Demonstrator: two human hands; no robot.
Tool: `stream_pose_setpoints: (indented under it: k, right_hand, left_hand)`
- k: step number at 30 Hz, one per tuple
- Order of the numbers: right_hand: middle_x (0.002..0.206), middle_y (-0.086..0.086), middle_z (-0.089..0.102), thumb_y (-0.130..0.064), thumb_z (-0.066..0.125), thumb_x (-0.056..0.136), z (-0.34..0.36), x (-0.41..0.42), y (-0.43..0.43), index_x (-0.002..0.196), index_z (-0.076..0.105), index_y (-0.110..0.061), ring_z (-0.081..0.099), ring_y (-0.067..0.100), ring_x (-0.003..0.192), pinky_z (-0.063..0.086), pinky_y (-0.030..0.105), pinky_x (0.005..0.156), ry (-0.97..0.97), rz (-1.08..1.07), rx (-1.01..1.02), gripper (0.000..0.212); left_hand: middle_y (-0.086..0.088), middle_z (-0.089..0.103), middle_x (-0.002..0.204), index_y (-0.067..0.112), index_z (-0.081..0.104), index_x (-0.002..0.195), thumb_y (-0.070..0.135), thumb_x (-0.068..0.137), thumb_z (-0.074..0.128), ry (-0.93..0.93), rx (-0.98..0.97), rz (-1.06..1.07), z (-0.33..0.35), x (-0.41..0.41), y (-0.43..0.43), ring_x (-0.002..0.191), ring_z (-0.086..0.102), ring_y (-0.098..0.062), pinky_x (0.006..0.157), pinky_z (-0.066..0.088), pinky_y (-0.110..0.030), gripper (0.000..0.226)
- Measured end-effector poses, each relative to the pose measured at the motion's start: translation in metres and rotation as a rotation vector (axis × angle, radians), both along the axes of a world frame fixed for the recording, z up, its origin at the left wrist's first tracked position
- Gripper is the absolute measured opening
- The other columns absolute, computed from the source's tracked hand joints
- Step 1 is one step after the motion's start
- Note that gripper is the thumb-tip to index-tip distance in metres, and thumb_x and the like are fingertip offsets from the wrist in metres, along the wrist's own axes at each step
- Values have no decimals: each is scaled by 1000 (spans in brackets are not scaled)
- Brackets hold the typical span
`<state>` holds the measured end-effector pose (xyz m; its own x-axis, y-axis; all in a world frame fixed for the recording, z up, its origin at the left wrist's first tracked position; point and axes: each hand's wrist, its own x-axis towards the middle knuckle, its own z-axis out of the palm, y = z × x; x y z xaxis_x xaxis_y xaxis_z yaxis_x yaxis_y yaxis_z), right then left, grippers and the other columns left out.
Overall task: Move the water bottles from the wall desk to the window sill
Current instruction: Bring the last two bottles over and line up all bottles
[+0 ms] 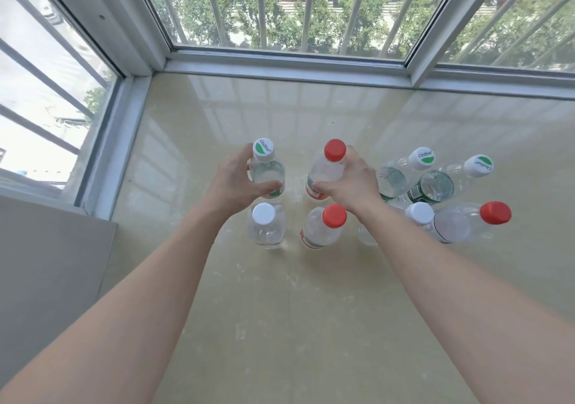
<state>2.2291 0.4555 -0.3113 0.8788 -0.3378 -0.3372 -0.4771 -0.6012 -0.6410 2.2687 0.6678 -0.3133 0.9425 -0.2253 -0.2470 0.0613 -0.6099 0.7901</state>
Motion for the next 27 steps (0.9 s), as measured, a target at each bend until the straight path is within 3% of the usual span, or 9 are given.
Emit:
stream_pose_setpoints:
  k: [3, 7, 10, 13, 20, 24, 27]
  right_hand:
    - [111, 4, 61, -26, 82, 64, -1, -3, 1, 119, 50, -23, 56, 26, 102, 41, 32, 74, 6, 4, 13, 64]
    - [126, 8, 55, -25, 84, 65, 3, -7, 1, 137, 41, -24, 53, 27, 114, 40, 30, 82, -3, -2, 14, 84]
    - [139, 11, 48, -23, 83, 69, 17, -14, -1, 147, 33, -24, 47, 25, 128, 35, 25, 89, 10, -8, 44, 93]
    - [140, 11, 47, -23, 84, 70, 43, -24, -5, 149, 31, -22, 45, 23, 131, 33, 24, 90, -24, 6, 53, 96]
    - [133, 7, 52, -26, 80, 74, 132, -76, -37, 146, 37, -26, 50, 22, 123, 39, 33, 97, -218, 19, -10, 84]
    - [128, 4, 56, -31, 78, 76, 162, -117, -106, 139, 46, -27, 55, 23, 115, 43, 36, 94, -247, -27, -180, 71]
    - [126, 4, 59, -32, 81, 75, 160, -144, -168, 134, 52, -23, 58, 25, 114, 45, 38, 93, -216, -59, -246, 66]
  left_hand:
    - [17, 63, 108, 35, 54, 118, 26, 70, 86, 12, -5, 1, 2, -1, 0, 106, 58, -8, 95, 52, -39, 59]
    - [13, 59, 124, 37, 43, 129, 26, 67, 88, 32, 2, -7, 5, -4, 3, 115, 54, -7, 96, 50, -39, 78]
    - [10, 53, 138, 37, 37, 138, 30, 66, 89, 29, 73, -12, 15, -11, 13, 124, 51, -12, 100, 44, -36, 89]
    - [5, 50, 143, 30, 34, 144, 35, 71, 86, 1, 215, 6, 33, -22, 27, 129, 48, -17, 101, 38, -32, 90]
    - [-1, 54, 136, 23, 42, 141, 37, 84, 70, -274, 447, 86, 122, -70, 25, 126, 48, -27, 99, 42, -44, 65]
    - [-2, 60, 125, 18, 53, 134, 27, 82, 72, -494, 390, 27, 166, -113, -28, 115, 52, -28, 89, 46, -43, 56]
    - [4, 59, 125, 19, 56, 131, 27, 81, 74, -550, 324, -60, 171, -139, -80, 111, 53, -22, 82, 49, -38, 53]
